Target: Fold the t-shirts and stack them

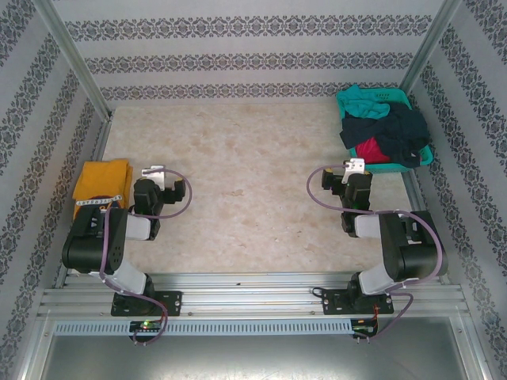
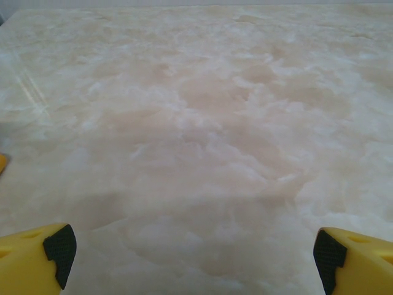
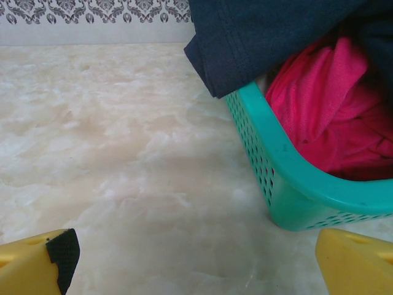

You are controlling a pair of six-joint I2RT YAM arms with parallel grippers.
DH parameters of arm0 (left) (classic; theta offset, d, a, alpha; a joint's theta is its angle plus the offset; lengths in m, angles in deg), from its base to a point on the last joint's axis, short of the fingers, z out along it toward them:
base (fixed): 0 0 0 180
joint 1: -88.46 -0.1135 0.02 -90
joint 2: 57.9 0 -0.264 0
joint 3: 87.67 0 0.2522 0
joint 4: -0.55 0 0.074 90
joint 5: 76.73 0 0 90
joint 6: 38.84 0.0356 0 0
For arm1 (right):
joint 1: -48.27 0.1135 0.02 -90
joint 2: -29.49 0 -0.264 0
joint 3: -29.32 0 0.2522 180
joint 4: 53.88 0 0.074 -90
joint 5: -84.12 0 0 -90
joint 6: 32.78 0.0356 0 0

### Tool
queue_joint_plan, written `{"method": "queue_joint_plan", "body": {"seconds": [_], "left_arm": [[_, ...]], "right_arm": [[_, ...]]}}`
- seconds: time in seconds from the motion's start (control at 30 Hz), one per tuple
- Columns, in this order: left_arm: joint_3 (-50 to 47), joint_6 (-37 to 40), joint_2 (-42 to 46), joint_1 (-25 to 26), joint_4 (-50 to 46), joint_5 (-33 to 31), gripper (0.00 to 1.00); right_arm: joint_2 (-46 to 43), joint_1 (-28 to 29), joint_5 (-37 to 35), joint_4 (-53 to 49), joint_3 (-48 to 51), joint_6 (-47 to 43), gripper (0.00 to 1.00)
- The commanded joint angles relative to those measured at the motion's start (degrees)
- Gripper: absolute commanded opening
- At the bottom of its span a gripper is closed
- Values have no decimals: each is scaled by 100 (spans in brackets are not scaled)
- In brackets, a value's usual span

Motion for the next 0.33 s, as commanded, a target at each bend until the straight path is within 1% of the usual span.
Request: {"method": "queue_joint_plan", "body": {"seconds": [0.0, 0.3], "left_arm": [[100, 166, -10, 19, 157, 232, 100], [84, 157, -22, 3, 206, 222, 100]], "right_arm": [[-5, -51, 100, 206, 51, -55, 98], [-6, -49, 99, 223, 60, -56, 98]]}}
